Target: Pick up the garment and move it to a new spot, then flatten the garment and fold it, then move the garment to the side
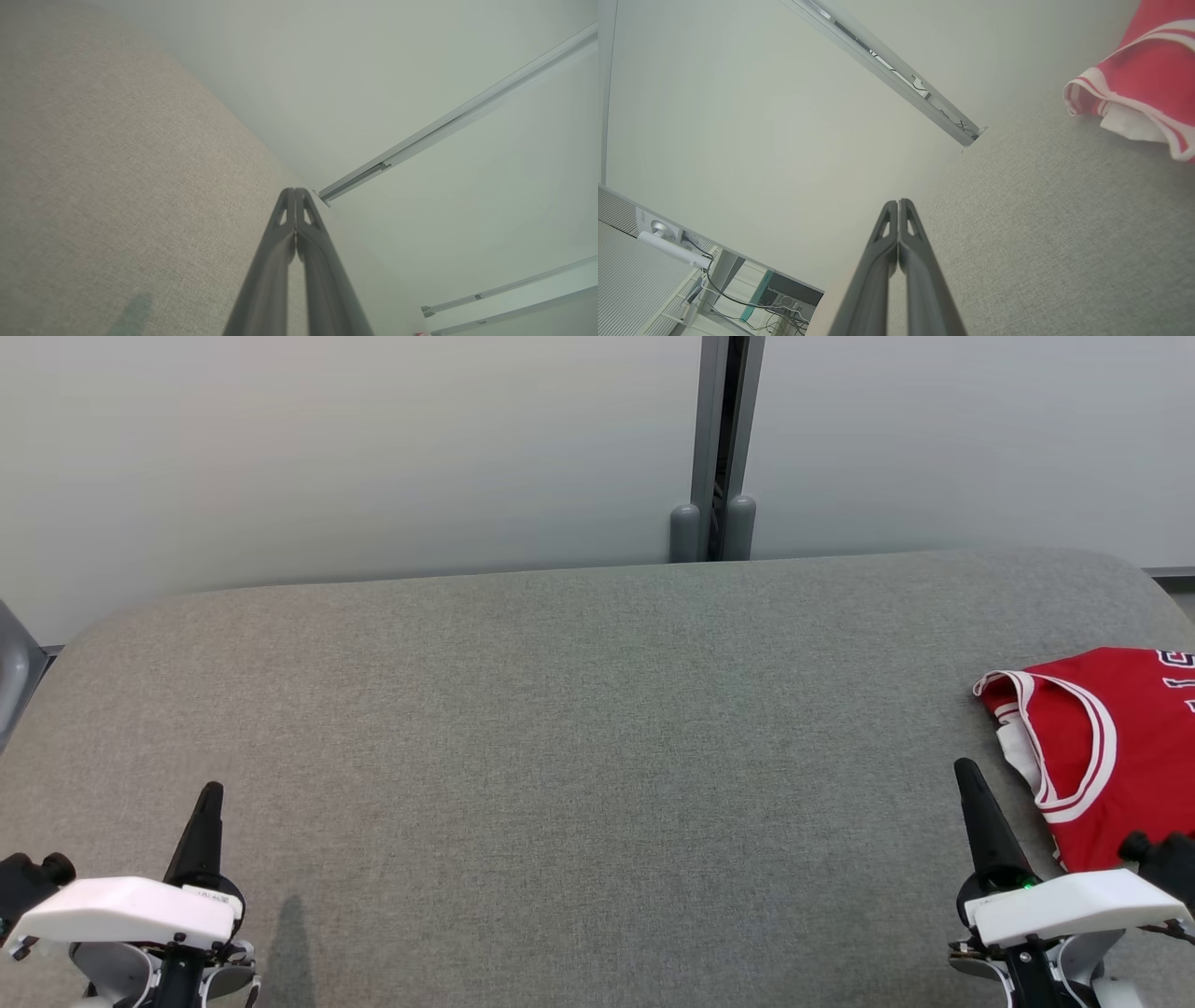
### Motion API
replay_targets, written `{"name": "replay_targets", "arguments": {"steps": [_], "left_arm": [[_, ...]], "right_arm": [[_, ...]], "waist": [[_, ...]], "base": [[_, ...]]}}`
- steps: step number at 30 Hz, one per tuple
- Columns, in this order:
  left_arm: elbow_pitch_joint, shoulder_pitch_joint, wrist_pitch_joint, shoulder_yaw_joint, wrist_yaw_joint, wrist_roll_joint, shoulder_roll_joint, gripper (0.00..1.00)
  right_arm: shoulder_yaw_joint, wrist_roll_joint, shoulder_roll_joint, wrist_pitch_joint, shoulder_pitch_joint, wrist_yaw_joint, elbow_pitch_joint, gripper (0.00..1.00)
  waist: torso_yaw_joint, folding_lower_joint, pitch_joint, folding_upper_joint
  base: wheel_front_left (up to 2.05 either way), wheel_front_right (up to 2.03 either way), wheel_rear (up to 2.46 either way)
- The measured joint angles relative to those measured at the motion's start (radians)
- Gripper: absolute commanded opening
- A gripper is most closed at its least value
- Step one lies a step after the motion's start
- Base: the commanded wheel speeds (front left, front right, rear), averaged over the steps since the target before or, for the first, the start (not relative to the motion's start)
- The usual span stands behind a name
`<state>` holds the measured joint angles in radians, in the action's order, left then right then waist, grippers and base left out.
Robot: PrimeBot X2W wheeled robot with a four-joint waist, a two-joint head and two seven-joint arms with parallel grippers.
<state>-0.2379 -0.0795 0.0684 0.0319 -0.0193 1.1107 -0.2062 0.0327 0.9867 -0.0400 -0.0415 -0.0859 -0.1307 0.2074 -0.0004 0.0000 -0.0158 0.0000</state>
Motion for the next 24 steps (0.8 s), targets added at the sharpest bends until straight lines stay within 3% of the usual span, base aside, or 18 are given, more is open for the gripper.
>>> {"name": "replay_targets", "arguments": {"steps": [24], "left_arm": [[-0.065,-0.07,0.08,0.107,0.058,0.186,0.05,0.0]], "right_arm": [[0.023,0.261,-0.002,-0.011,-0.07,0.0,0.072,0.0]], "waist": [[0.0,0.0,0.009,0.0]], "base": [[0.0,0.0,0.0]]}}
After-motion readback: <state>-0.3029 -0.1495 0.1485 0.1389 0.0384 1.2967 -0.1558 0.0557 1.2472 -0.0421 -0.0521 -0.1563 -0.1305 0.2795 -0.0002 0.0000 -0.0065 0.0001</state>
